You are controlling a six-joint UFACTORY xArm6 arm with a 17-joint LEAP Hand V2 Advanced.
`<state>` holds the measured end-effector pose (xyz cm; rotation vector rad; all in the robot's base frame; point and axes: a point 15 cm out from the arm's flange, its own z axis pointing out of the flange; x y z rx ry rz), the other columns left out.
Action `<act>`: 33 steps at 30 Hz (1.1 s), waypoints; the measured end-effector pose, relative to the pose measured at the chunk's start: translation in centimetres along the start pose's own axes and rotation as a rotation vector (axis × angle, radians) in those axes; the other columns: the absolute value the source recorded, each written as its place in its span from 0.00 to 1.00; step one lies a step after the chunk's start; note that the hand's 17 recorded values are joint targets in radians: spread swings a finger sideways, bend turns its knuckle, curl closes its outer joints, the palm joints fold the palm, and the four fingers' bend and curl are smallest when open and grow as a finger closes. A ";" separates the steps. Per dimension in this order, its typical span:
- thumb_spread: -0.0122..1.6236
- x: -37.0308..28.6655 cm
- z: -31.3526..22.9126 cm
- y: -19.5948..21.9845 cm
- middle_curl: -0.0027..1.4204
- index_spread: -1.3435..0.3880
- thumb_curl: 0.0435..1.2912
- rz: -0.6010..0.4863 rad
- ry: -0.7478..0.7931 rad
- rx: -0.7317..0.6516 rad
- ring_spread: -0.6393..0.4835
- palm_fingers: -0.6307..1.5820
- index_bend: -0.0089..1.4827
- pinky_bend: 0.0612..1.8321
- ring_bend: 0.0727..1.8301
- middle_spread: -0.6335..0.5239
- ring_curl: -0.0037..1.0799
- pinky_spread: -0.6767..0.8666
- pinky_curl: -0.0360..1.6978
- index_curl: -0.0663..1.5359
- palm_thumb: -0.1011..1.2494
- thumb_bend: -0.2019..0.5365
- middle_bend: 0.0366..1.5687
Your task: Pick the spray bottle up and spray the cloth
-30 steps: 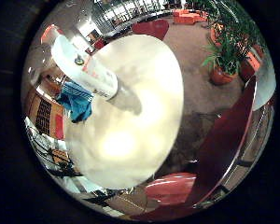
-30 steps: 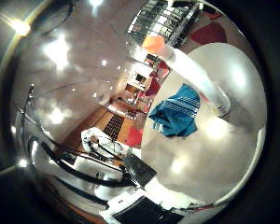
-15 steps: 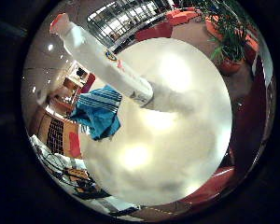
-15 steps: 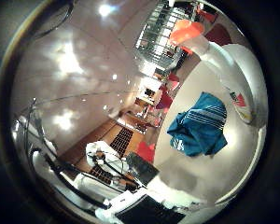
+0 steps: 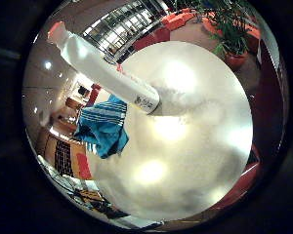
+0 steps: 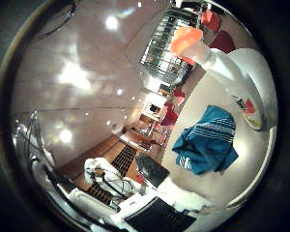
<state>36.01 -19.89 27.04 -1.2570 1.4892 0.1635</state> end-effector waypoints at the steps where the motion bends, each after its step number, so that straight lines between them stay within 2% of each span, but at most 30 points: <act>1: 0.60 0.0 0.1 0.0 0.24 0.67 0.20 0.006 -0.005 0.011 0.76 0.32 0.11 0.21 0.16 0.69 0.25 0.71 0.19 0.21 0.42 0.24 0.11; 14: 0.61 1.3 0.5 -0.6 0.24 0.68 0.20 0.053 -0.003 0.093 0.77 0.33 0.11 0.20 0.16 0.69 0.25 0.71 0.19 0.21 0.43 0.24 0.12; 18: 0.61 2.5 0.9 -0.7 0.25 0.68 0.20 0.117 -0.017 0.122 0.76 0.33 0.11 0.20 0.16 0.69 0.25 0.71 0.19 0.21 0.43 0.24 0.12; 33: 0.60 3.6 3.7 -1.4 0.25 0.68 0.20 0.152 -0.003 0.098 0.76 0.34 0.11 0.19 0.16 0.69 0.25 0.72 0.19 0.21 0.44 0.24 0.13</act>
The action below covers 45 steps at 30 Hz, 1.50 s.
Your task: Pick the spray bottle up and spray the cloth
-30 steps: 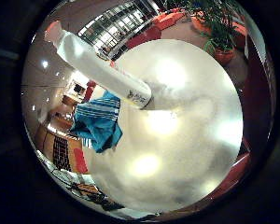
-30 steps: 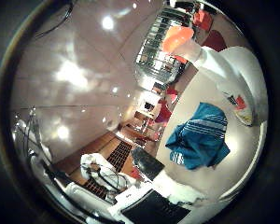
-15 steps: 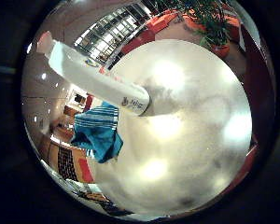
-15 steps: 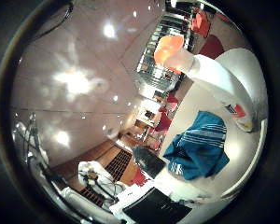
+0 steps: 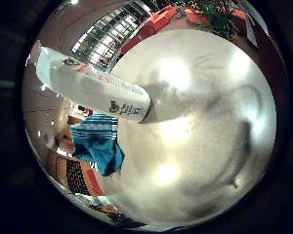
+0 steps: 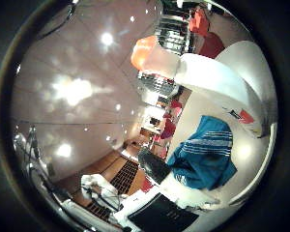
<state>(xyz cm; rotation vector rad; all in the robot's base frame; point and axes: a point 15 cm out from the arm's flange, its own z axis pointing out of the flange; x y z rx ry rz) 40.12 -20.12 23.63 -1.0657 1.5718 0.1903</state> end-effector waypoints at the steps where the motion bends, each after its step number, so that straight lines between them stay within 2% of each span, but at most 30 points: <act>1: 0.61 -0.2 0.5 -0.3 0.25 0.68 0.20 0.001 -0.004 0.004 0.76 0.34 0.11 0.19 0.16 0.69 0.25 0.72 0.19 0.21 0.44 0.24 0.13; 8: 0.61 -1.6 3.2 -1.8 0.25 0.70 0.20 -0.005 -0.010 0.001 0.75 0.36 0.11 0.19 0.18 0.67 0.25 0.72 0.19 0.21 0.45 0.24 0.15; 11: 0.62 -1.7 4.4 -2.6 0.27 0.69 0.21 0.011 0.005 0.016 0.73 0.42 0.11 0.18 0.21 0.63 0.27 0.70 0.19 0.21 0.48 0.25 0.19; 13: 0.62 -1.7 5.5 -3.1 0.27 0.69 0.21 0.034 0.015 0.027 0.67 0.47 0.11 0.18 0.26 0.59 0.28 0.67 0.18 0.21 0.52 0.26 0.20; 15: 0.63 -1.9 7.1 -3.7 0.30 0.67 0.23 0.057 0.026 0.032 0.55 0.56 0.12 0.20 0.34 0.52 0.32 0.56 0.18 0.22 0.60 0.28 0.27; 16: 0.64 -2.4 8.3 -4.4 0.37 0.60 0.26 0.108 0.015 0.051 0.41 0.79 0.16 0.36 0.47 0.42 0.41 0.32 0.23 0.25 0.72 0.28 0.36; 18: 0.64 -3.1 9.5 -4.6 0.38 0.59 0.26 0.158 -0.010 0.062 0.40 0.81 0.18 0.39 0.48 0.41 0.43 0.28 0.24 0.27 0.73 0.27 0.39; 20: 0.64 -3.8 10.7 -4.8 0.43 0.58 0.27 0.192 -0.036 0.066 0.39 0.89 0.29 0.46 0.51 0.41 0.46 0.23 0.28 0.33 0.76 0.26 0.49; 21: 0.64 -4.0 11.1 -4.8 0.45 0.58 0.26 0.209 -0.044 0.066 0.39 0.90 0.39 0.49 0.53 0.42 0.47 0.22 0.30 0.37 0.77 0.26 0.54; 27: 0.64 -5.2 13.4 -4.8 0.49 0.62 0.27 0.291 -0.087 0.045 0.41 0.87 0.65 0.63 0.68 0.45 0.55 0.27 0.39 0.49 0.80 0.26 0.72; 32: 0.60 -6.1 13.8 -5.5 0.51 0.65 0.32 0.302 -0.106 0.070 0.40 0.81 0.77 0.69 0.73 0.45 0.60 0.31 0.48 0.53 0.84 0.26 0.83; 35: 0.61 -6.8 13.7 -6.0 0.51 0.66 0.34 0.290 -0.114 0.070 0.39 0.79 0.80 0.69 0.74 0.46 0.63 0.32 0.52 0.53 0.86 0.26 0.86; 39: 0.64 -9.9 12.5 -8.2 0.50 0.67 0.34 0.216 -0.122 0.070 0.38 0.79 0.82 0.67 0.75 0.46 0.65 0.33 0.58 0.52 0.86 0.25 0.88; 45: 0.68 -12.5 10.0 -8.4 0.49 0.67 0.35 0.076 -0.042 -0.054 0.38 0.79 0.83 0.63 0.75 0.47 0.67 0.34 0.66 0.51 0.87 0.26 0.89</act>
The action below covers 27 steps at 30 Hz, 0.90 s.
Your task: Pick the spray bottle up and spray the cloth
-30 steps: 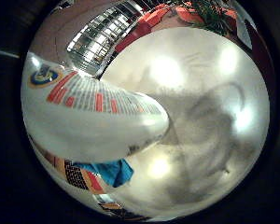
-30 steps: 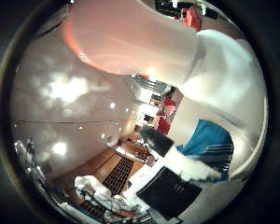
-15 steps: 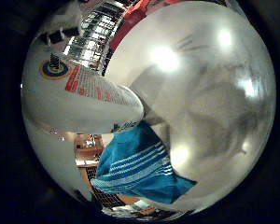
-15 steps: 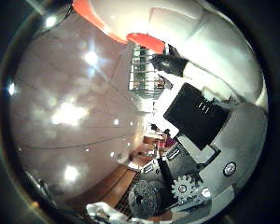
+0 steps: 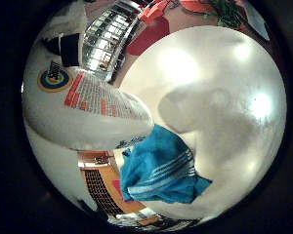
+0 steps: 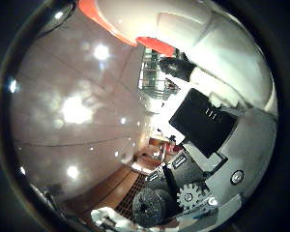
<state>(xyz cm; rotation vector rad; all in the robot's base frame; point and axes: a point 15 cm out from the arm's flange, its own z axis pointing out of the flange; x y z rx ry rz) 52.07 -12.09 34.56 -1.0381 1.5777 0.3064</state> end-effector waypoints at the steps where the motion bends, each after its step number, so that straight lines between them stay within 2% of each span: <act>1: 0.68 -0.7 -0.9 0.0 0.48 0.67 0.35 -0.031 0.020 -0.024 0.38 0.79 0.83 0.62 0.75 0.48 0.68 0.34 0.67 0.51 0.86 0.26 0.90; 4: 0.69 -3.3 -3.2 0.4 0.48 0.67 0.35 -0.113 0.073 -0.100 0.38 0.79 0.84 0.61 0.75 0.48 0.68 0.34 0.71 0.50 0.87 0.26 0.90; 14: 0.69 -7.7 -9.3 3.4 0.47 0.67 0.36 -0.273 0.335 -0.390 0.38 0.80 0.84 0.57 0.74 0.48 0.70 0.33 0.79 0.50 0.88 0.26 0.90; 18: 0.69 -8.8 -10.5 5.5 0.46 0.67 0.37 -0.317 0.435 -0.501 0.38 0.80 0.84 0.56 0.74 0.48 0.71 0.33 0.80 0.50 0.89 0.26 0.90; 27: 0.68 -8.4 -11.1 9.0 0.46 0.67 0.38 -0.487 0.781 -0.768 0.38 0.80 0.84 0.55 0.73 0.48 0.71 0.32 0.83 0.49 0.89 0.26 0.90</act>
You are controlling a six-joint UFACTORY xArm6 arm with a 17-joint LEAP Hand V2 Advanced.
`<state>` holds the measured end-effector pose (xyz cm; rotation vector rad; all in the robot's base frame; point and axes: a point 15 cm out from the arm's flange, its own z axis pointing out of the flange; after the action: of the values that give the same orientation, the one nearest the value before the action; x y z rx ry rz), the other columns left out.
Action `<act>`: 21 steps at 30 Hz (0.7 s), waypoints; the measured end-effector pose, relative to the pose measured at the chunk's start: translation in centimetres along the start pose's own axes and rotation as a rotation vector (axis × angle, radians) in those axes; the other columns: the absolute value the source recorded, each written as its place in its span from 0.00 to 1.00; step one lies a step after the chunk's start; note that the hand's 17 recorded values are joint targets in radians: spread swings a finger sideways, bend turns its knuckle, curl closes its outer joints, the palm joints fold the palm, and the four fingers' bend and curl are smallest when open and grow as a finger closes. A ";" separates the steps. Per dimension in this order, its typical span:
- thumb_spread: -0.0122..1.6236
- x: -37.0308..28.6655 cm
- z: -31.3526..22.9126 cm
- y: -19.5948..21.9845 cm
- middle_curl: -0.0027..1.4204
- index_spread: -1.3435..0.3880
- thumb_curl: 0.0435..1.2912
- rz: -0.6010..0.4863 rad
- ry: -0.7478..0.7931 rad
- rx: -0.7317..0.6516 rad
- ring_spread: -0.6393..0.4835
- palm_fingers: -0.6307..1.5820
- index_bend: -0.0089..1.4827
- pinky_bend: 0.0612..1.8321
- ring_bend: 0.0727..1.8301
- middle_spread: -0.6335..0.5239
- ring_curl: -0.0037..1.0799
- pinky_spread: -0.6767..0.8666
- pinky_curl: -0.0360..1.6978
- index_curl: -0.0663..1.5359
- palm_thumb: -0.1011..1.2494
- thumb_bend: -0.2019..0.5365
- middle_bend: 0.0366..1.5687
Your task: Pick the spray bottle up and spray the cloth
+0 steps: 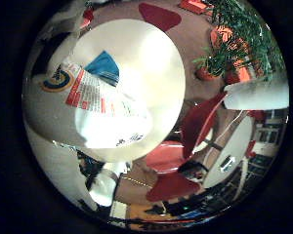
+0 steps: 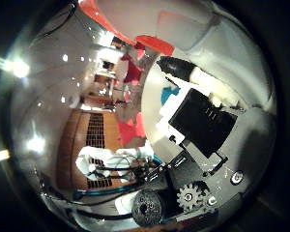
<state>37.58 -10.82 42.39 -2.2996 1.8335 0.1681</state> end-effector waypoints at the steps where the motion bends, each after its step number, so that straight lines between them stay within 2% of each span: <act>1: 0.68 -0.4 0.1 0.1 0.46 0.67 0.38 -0.025 0.048 -0.038 0.38 0.80 0.84 0.54 0.73 0.48 0.71 0.32 0.83 0.49 0.89 0.26 0.90; 6: 0.68 -2.5 0.5 -0.5 0.46 0.67 0.38 -0.126 0.252 -0.174 0.38 0.80 0.84 0.54 0.73 0.48 0.72 0.32 0.83 0.49 0.89 0.26 0.90; 13: 0.68 -5.4 0.8 -2.7 0.46 0.68 0.39 -0.222 0.493 -0.264 0.38 0.80 0.84 0.54 0.73 0.48 0.72 0.32 0.84 0.49 0.89 0.26 0.90; 17: 0.68 -7.3 1.6 -3.8 0.46 0.68 0.39 -0.272 0.595 -0.313 0.38 0.80 0.85 0.54 0.72 0.48 0.72 0.32 0.84 0.49 0.89 0.26 0.90; 21: 0.68 -9.2 2.7 -4.3 0.46 0.68 0.40 -0.281 0.629 -0.351 0.38 0.80 0.85 0.53 0.72 0.48 0.73 0.32 0.84 0.49 0.89 0.26 0.90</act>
<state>39.82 -0.57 42.00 -3.0929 1.7990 -0.3438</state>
